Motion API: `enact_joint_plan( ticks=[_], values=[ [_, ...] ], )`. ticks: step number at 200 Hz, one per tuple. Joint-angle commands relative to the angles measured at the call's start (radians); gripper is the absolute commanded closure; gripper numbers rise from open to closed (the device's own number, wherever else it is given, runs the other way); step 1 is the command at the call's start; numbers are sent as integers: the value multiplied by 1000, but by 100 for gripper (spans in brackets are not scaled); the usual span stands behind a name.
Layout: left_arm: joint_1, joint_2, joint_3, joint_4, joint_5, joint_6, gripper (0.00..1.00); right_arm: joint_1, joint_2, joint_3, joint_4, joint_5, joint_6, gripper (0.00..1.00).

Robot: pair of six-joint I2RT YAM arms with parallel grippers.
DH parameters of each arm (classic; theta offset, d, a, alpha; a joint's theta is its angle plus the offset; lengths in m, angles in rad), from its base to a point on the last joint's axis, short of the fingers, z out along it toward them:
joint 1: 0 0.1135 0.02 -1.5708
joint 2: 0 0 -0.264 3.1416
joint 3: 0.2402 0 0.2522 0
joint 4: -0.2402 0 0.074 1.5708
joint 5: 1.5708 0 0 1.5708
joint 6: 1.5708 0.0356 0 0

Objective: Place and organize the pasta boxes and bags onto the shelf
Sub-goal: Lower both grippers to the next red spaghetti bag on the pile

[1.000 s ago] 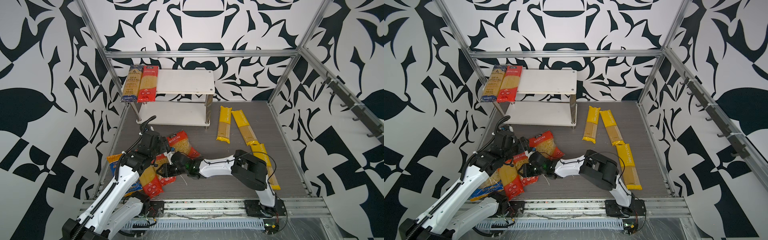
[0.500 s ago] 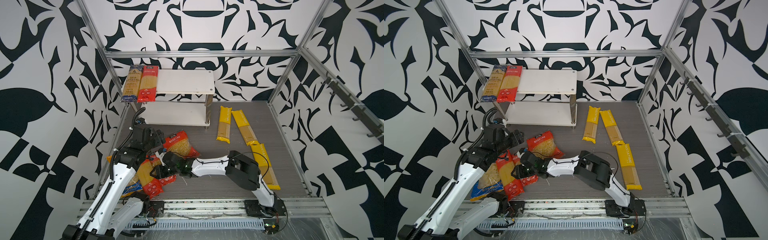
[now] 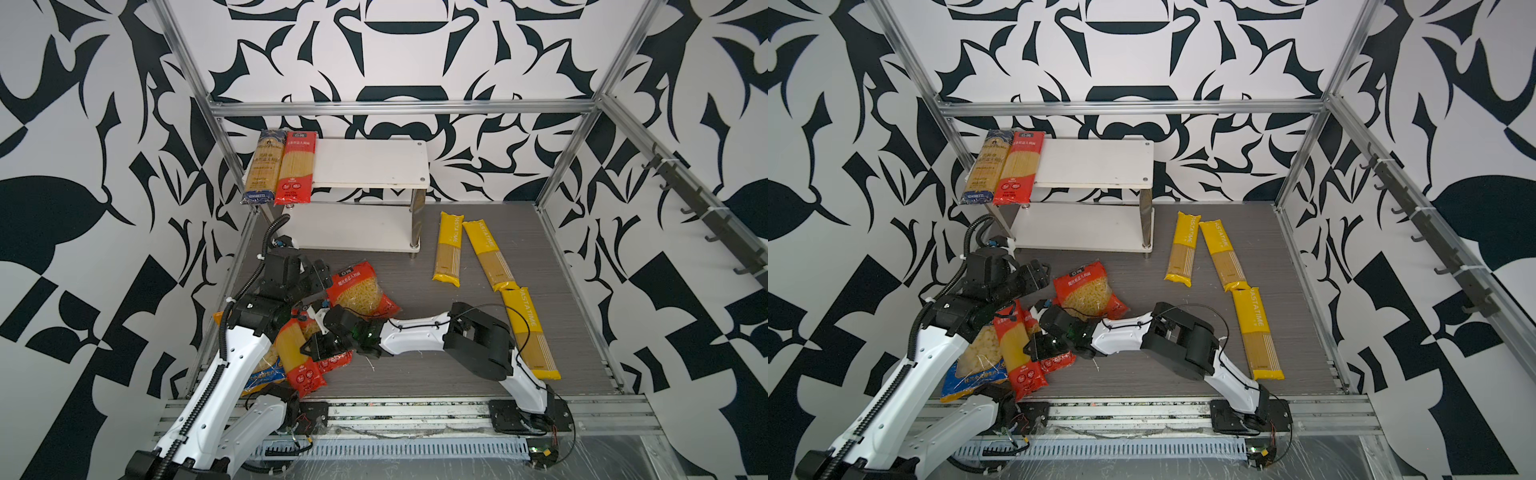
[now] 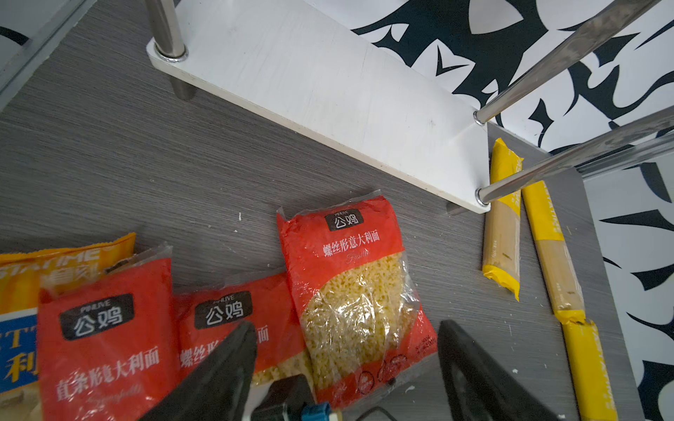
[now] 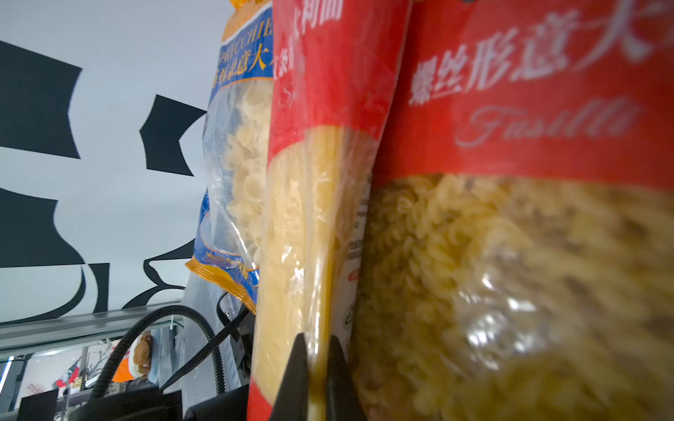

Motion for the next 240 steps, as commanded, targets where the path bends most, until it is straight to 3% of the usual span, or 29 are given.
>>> enact_joint_plan(
  ticks=[1, 63, 99, 119, 145, 183, 240],
  values=[
    [6, -26, 29, -28, 19, -16, 18, -23, -119, -54, 106, -8, 2, 100],
    [-2, -9, 44, -7, 124, -90, 21, -166, -389, -374, 116, 54, -39, 100],
    [-110, 13, -30, 75, 150, -141, 22, -238, -563, -627, 117, 190, -27, 100],
    [-155, 13, -90, 113, 154, -185, 23, -241, -595, -690, 134, 201, -22, 100],
    [-193, 2, -168, 147, 169, -229, 26, -263, -587, -726, 182, 136, -8, 89],
    [-261, -23, -252, 189, 173, -257, 31, -348, -597, -782, 238, -38, -29, 62],
    [-271, -74, -407, 284, 237, -277, 37, -394, -555, -754, 82, -174, -173, 48]
  ],
)
